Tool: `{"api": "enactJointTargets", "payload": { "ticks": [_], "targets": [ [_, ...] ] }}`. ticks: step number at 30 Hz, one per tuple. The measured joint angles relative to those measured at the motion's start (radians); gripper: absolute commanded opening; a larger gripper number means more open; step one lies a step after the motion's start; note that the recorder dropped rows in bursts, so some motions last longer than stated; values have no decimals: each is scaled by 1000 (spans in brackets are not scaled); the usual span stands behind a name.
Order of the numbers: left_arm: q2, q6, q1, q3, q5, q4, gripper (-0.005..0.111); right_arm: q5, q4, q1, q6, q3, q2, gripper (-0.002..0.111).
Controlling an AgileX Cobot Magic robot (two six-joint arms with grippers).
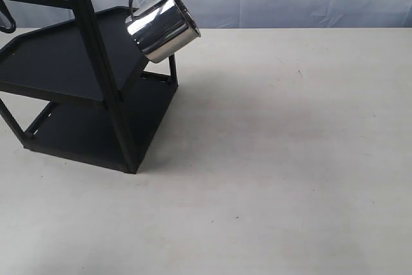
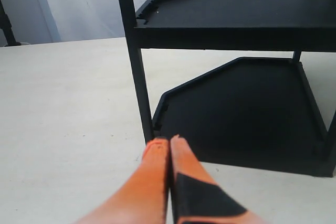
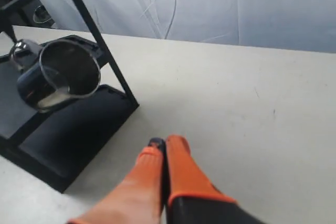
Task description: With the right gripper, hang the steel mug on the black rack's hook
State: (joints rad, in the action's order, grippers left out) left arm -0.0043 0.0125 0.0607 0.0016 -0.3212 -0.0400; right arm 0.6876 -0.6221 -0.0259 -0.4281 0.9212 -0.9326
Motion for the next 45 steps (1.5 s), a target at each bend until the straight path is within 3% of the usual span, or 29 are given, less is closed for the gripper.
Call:
{"api": "enactJointTargets", "payload": {
  "ticks": [4,11,14,21,25,32,38,45],
  "targets": [
    [0,0,0,0,0,0,0,43,-8,0,6,-140,160,0],
    [0,0,0,0,0,0,0,105,18,19,-3,-196,343,0],
    [0,0,0,0,0,0,0,-69,17,40,-5,-284,384,0],
    [0,0,0,0,0,0,0,-593,-7,48,43,-688,496,0],
    [0,0,0,0,0,0,0,-721,23,48,79,-837,524,0],
    [0,0,0,0,0,0,0,-716,247,64,145,-896,556,0],
    [0,0,0,0,0,0,0,-693,463,66,351,-915,578,0],
    [0,0,0,0,0,0,0,-634,512,66,401,-919,633,0]
  ]
}}
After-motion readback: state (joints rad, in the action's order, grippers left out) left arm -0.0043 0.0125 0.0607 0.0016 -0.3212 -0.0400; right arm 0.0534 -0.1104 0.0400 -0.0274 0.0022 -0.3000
